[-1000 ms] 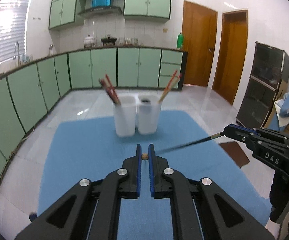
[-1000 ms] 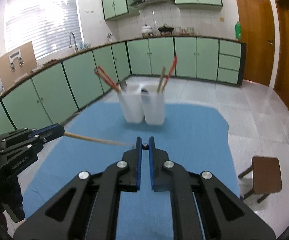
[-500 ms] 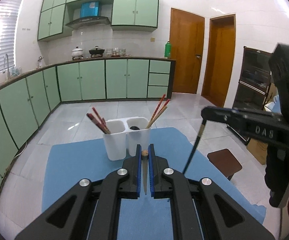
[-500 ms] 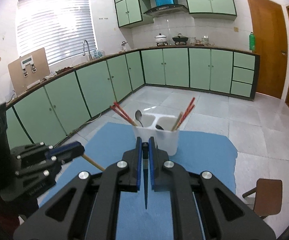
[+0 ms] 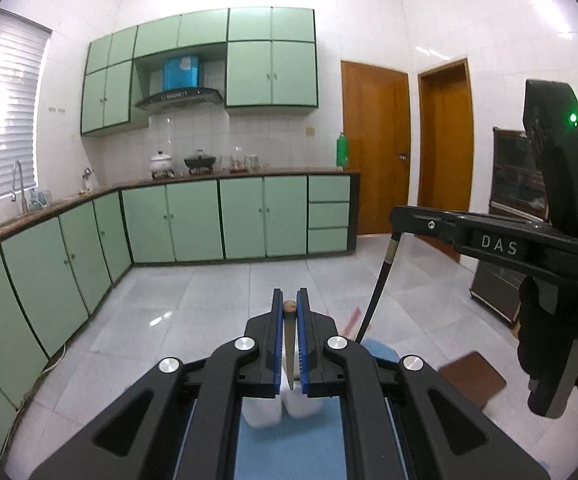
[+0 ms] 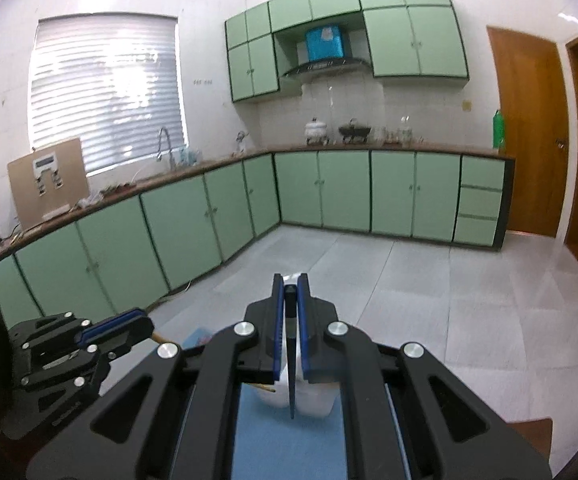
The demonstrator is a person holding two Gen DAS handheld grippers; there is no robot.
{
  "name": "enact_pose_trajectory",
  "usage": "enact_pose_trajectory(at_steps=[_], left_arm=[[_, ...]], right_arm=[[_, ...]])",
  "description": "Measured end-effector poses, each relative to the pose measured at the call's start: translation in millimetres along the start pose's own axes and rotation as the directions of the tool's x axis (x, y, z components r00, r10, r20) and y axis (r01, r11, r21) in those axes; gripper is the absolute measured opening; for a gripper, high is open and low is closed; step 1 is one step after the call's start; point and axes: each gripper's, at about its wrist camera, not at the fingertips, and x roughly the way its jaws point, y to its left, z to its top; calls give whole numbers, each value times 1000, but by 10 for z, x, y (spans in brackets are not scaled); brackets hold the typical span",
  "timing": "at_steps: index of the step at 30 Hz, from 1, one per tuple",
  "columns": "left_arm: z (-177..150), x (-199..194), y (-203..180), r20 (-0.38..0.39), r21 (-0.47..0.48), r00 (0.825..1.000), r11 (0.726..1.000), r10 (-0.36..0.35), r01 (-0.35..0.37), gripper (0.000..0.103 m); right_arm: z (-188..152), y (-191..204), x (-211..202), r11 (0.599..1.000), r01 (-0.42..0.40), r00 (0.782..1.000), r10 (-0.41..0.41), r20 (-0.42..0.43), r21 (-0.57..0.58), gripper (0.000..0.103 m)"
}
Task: Organize utensils
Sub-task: 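Carry the black chopstick to the holder with the right tool while the left carries the wooden one, then open the right tool over the holder while the left tool opens to drop its chopstick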
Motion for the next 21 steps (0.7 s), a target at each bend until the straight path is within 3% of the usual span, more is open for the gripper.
enact_pose_trajectory(at_steps=[7,14,18,21], left_arm=[[43,522,157,-33,-8,999,999,35,-35,6],[-244,1021,221,-137,-14,990,999,41,-43,6],[-397,1176,294,-197,-31,980,999,36,-43,7],[-424,1151,329,-198,-45,980,998,36,-46,7]], right_arm=[[39,-172,524,999,34,999,-34,0,12,6],[-287,-218,1008,998,62,994,-62,-95,-2,7],[-423,-250,1014,997,78,991,-76,-105,9,15],[-459,-261,930,996,91,992,-90,-92,9,24]])
